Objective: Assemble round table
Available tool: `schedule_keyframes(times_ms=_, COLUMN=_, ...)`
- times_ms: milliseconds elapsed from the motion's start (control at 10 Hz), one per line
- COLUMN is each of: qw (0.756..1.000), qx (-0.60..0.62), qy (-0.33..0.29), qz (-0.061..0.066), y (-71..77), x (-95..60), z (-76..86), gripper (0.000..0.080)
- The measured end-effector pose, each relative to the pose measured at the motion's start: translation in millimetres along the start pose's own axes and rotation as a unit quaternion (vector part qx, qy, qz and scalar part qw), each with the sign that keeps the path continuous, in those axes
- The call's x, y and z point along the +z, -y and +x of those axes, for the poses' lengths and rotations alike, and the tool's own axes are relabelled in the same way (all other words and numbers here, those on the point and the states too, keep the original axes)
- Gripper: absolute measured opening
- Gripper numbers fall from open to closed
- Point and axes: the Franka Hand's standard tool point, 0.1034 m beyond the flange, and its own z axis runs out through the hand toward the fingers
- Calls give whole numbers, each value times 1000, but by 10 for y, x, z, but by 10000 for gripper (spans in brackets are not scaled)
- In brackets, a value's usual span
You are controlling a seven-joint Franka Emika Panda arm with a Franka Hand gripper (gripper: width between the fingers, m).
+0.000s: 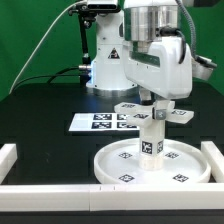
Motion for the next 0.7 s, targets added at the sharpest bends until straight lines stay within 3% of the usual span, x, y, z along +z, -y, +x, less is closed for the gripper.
schedule_keyframes(times_ms=300, qw=984, qx=177, qy=11, qz=9, y=10, x=4, z=-6, gripper=442)
schedule_keyframes(times_ms=500, qw=953, qx=304, qy=11, qz=12, y=16, x=1, z=-11, gripper=442)
schedule_keyframes(times_ms=700, qw=946, qx=324, qy=13, qz=14, y=12, x=0, z=-5, gripper=442)
